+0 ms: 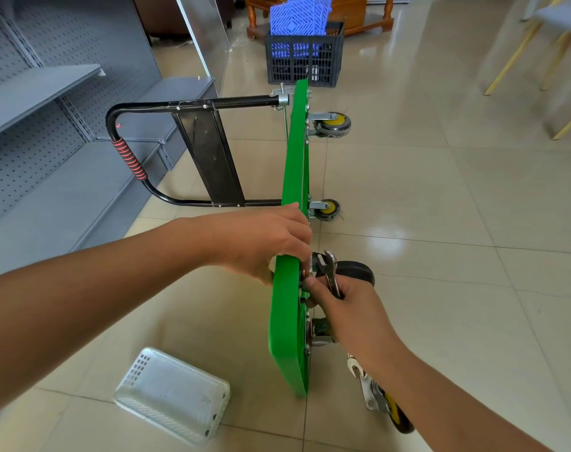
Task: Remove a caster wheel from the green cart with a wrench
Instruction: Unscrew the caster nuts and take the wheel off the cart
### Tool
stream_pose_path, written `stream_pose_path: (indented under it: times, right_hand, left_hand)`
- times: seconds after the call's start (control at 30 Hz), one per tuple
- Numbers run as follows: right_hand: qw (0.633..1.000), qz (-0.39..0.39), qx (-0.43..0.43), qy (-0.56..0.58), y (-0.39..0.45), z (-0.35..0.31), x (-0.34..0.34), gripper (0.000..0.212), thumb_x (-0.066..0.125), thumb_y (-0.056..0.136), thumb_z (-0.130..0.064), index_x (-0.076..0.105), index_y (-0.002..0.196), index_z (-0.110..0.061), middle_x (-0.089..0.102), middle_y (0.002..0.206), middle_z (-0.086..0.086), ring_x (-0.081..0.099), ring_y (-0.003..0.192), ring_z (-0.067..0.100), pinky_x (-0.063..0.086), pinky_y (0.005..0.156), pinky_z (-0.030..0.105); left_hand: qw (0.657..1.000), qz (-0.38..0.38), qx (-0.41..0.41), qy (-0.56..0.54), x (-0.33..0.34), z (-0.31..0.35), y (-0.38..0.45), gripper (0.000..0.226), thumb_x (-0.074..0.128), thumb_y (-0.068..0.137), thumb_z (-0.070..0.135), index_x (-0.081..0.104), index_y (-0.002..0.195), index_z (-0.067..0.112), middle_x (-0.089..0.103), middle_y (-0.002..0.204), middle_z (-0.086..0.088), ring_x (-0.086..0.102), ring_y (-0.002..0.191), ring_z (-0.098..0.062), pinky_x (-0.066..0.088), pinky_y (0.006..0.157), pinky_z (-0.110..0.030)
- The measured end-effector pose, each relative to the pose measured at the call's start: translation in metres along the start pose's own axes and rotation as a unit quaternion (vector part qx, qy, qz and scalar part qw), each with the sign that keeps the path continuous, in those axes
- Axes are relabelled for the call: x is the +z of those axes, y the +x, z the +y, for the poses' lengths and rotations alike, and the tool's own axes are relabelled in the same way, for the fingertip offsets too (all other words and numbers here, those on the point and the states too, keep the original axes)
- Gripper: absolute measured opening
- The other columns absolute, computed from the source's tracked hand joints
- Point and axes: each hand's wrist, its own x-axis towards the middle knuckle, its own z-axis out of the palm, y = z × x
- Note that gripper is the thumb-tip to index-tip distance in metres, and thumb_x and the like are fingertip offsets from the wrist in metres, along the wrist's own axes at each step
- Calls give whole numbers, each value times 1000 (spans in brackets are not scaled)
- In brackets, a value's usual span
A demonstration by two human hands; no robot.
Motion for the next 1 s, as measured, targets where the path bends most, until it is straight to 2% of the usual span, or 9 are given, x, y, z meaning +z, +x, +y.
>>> stream_pose_path:
  times: [0.07,0.17,0.23,0.37,0.5,0.6,0.7,0.87,1.0]
  right_hand:
    - [1000,-9,18,16,0,0,-2,31,63,97,-32,71,76,-12,62,63,3,48,54,12,43,61,33]
    - [999,-21,30,36,3,2,-2,28,64,96,-27,66,74,-11,55,67,16,47,59,22,46,62,44]
    - [998,-23,39,32,3,1,-1,28,63,96,-28,64,74,-10,57,69,18,47,60,23,44,61,43]
    - [993,-39,82,70,2,-2,-3,31,61,97,-31,63,73,-11,46,52,-2,43,51,16,43,63,39]
    - [998,-37,36,21,2,-3,-2,27,66,95,-35,69,75,-17,63,64,3,59,60,27,57,69,43]
    - [999,-30,11,-2,0,-5,-4,26,66,96,-33,71,77,-17,57,54,-9,47,46,5,41,53,27]
    - [1000,-25,10,11,-2,-8,-6,19,67,96,-28,76,85,-16,54,51,-13,44,43,0,35,50,17]
    - [998,-34,30,34,-3,-10,-7,13,67,96,-23,77,88,-19,56,50,-16,47,45,-2,42,52,18]
    - [998,-35,37,30,-3,-10,-6,14,68,95,-24,77,87,-18,60,58,-3,52,51,4,52,58,36]
  left_hand:
    - [1000,0,0,-3,1,-1,0,45,83,79,43,66,119,32,58,122,12,39,134,-17,18,125,-50]
    - [1000,3,-1,-8,1,-1,0,45,83,78,42,67,119,32,58,122,11,39,134,-18,16,126,-49]
    - [1000,8,-1,-14,1,-1,0,45,84,78,41,67,119,32,58,122,11,39,135,-18,15,126,-48]
    - [1000,11,-4,-14,1,-1,-1,45,83,78,43,67,119,32,58,122,12,39,135,-16,12,127,-44]
    - [1000,7,-7,-18,1,0,0,43,83,79,42,67,117,32,57,123,11,38,135,-17,12,127,-44]
    - [1000,15,-2,-20,1,0,-1,43,84,77,41,68,116,31,58,121,11,40,134,-17,14,127,-45]
    - [1000,13,-2,-16,1,0,-1,43,84,77,41,68,115,31,58,120,11,39,134,-17,16,126,-48]
    - [1000,5,-8,-15,0,2,0,45,84,78,39,67,119,31,58,122,10,38,136,-18,14,127,-48]
    - [1000,-5,-13,-12,-1,3,0,46,83,79,40,66,121,31,57,124,10,38,136,-18,15,126,-49]
